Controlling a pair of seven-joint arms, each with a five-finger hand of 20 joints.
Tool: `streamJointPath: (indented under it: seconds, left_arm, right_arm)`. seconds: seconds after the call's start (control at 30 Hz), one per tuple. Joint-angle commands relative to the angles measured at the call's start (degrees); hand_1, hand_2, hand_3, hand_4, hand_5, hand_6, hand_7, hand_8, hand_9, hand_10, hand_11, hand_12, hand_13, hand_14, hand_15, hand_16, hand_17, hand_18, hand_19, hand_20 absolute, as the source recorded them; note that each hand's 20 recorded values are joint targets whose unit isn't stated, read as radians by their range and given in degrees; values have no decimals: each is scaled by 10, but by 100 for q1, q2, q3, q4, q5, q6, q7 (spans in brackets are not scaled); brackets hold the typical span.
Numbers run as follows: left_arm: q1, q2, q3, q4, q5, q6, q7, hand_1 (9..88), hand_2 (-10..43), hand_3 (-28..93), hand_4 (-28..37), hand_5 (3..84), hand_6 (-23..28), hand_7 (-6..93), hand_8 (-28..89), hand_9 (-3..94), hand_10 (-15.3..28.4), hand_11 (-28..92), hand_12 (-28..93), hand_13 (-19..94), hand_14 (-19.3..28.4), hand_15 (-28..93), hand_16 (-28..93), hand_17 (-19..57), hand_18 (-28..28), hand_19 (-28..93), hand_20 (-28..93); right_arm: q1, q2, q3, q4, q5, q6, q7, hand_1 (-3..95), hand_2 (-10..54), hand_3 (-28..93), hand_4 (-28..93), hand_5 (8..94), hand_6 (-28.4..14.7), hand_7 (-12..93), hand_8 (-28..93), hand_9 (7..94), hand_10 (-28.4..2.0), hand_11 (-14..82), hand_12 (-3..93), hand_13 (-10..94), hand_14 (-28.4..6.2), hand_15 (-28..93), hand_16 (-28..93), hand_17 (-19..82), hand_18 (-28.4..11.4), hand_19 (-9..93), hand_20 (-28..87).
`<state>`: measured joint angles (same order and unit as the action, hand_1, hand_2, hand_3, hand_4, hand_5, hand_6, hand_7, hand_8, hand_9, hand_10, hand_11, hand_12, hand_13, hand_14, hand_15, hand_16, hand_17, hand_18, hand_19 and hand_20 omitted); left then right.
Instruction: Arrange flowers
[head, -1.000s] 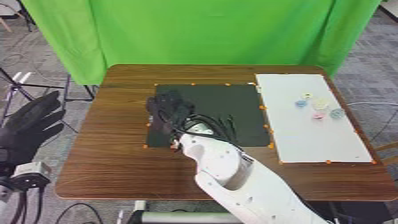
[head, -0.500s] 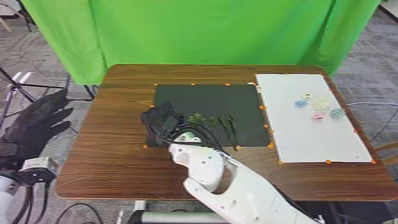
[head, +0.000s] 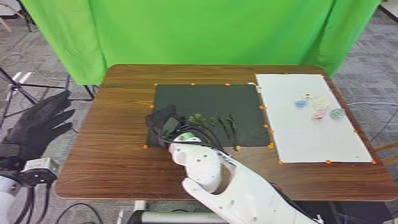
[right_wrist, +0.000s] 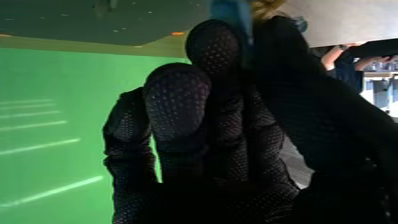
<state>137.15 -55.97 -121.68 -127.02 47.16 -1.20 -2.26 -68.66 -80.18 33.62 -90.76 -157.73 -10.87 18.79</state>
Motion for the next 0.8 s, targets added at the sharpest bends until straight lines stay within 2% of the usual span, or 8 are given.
streamJointPath:
  seconds: [0.03, 0.43, 0.5, 0.6, 0.67, 0.73, 0.8]
  left_arm:
    - [57, -46, -3, 7, 5, -52, -67, 240, -21, 701, -272, 197, 5, 212, -111, 185, 88, 83, 203, 123, 120, 159, 66, -131, 182, 340, 89]
    - [137, -123, -36, -34, 22, -39, -34, 241, -20, 700, -272, 197, 5, 212, -111, 184, 88, 83, 203, 123, 120, 160, 66, -131, 182, 340, 89]
    - [97, -103, -16, -9, 20, -44, -39, 241, -20, 700, -271, 197, 5, 212, -110, 185, 88, 83, 203, 123, 120, 160, 66, -131, 182, 339, 88]
    - [82, -101, -1, -3, 19, -39, -37, 242, -19, 699, -271, 197, 5, 212, -111, 185, 88, 83, 203, 122, 120, 161, 66, -131, 182, 339, 88]
    - [77, -102, 3, 1, 19, -40, -56, 242, -19, 699, -271, 196, 5, 212, -110, 185, 88, 83, 203, 122, 120, 160, 66, -131, 182, 339, 89]
    - [78, -108, 3, 2, 20, -44, -55, 242, -19, 699, -271, 197, 5, 212, -110, 185, 88, 83, 203, 123, 120, 160, 66, -131, 182, 340, 89]
    - [88, -115, -1, -6, 23, -40, -60, 241, -19, 700, -270, 197, 5, 212, -111, 185, 88, 84, 203, 122, 120, 160, 66, -132, 182, 340, 89]
  right_arm:
    - [19, -75, 77, -70, -31, 18, 167, 433, -95, 789, -282, 647, 20, 476, 64, 788, -66, 254, 530, 706, -52, 666, 311, 251, -202, 785, 516]
    - [-5, -62, 153, -111, -90, -126, 146, 420, -95, 784, -283, 626, 12, 461, 53, 744, -74, 283, 507, 682, -55, 685, 308, 237, -206, 781, 524]
    - [-4, -74, 191, -99, -115, -164, 77, 417, -95, 781, -283, 626, 11, 452, 46, 739, -76, 292, 498, 679, -56, 688, 307, 235, -207, 780, 525]
    - [8, -66, 183, -111, -119, -223, 96, 385, -95, 795, -283, 635, 8, 387, 31, 714, -87, 344, 436, 669, -61, 693, 306, 230, -209, 775, 532]
    - [-3, -74, 209, -103, -111, -245, 92, 364, -95, 813, -283, 637, 7, 346, 0, 698, -92, 364, 398, 661, -64, 696, 303, 225, -210, 773, 536]
    - [4, -77, 215, -88, -146, -255, 114, 344, -95, 830, -283, 634, 6, 330, -102, 684, -98, 384, 355, 650, -65, 696, 300, 221, -212, 771, 540]
    - [3, -81, 233, -82, -119, -272, 132, 338, -95, 835, -283, 633, 5, 326, -139, 678, -100, 388, 339, 646, -65, 696, 298, 219, -213, 770, 540]
